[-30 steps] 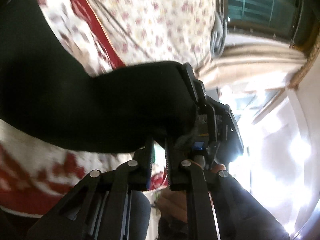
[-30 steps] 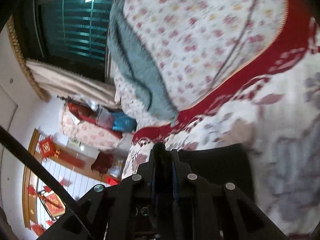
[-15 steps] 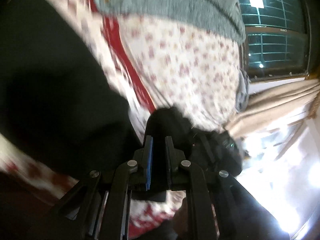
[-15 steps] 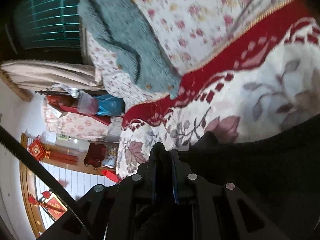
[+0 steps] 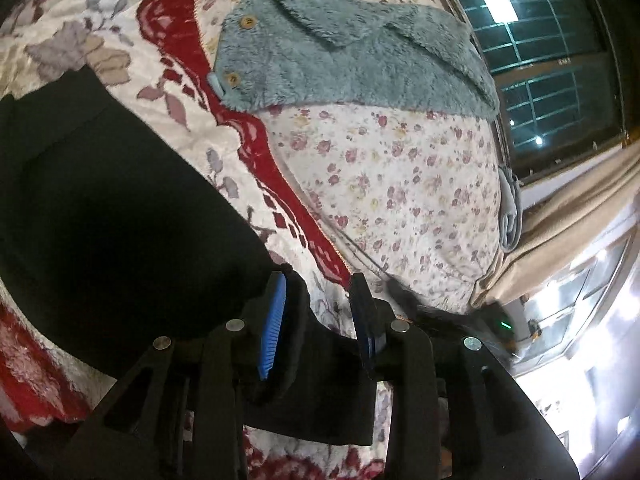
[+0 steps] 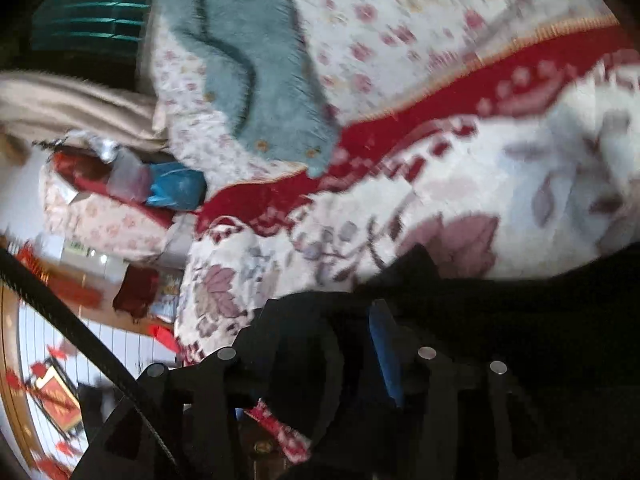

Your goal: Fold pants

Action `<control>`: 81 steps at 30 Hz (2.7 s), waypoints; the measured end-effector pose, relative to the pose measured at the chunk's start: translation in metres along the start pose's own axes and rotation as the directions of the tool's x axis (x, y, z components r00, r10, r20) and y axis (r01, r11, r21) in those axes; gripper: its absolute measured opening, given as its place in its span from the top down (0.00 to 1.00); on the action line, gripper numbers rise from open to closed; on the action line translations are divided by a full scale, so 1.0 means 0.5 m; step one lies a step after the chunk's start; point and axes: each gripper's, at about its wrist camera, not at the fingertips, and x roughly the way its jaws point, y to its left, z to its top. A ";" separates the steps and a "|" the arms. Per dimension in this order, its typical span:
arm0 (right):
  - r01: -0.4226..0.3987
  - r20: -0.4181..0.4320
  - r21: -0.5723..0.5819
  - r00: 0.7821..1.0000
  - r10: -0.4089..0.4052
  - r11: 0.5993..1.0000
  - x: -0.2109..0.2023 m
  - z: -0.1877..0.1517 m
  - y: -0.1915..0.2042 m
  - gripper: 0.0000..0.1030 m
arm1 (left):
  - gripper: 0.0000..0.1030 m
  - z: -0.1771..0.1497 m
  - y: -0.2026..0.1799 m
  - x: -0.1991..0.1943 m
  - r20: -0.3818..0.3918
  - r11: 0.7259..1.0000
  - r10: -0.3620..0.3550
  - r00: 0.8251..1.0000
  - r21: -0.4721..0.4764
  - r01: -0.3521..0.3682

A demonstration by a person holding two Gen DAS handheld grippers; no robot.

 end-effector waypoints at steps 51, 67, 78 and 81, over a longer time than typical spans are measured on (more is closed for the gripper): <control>0.078 -0.092 -0.025 0.993 -0.080 0.997 -0.163 -0.130 -0.232 1.00 | 0.65 -0.033 -0.034 0.070 -0.190 0.993 -0.115 0.975 -0.041 0.109; 0.198 0.070 -0.198 0.980 -0.188 0.960 -0.428 -0.079 -0.275 0.89 | 0.25 0.054 0.319 -0.238 0.141 0.867 -0.090 0.986 -0.476 0.147; 0.096 0.108 -0.099 0.991 -0.086 0.990 -0.450 -0.067 -0.301 0.87 | 0.38 0.098 0.302 -0.152 0.136 0.925 0.095 0.986 -0.379 -0.037; 0.089 0.113 -0.081 0.990 -0.080 0.993 -0.455 -0.067 -0.308 0.87 | 0.80 0.099 0.310 -0.126 0.058 0.925 0.191 0.980 -0.346 -0.160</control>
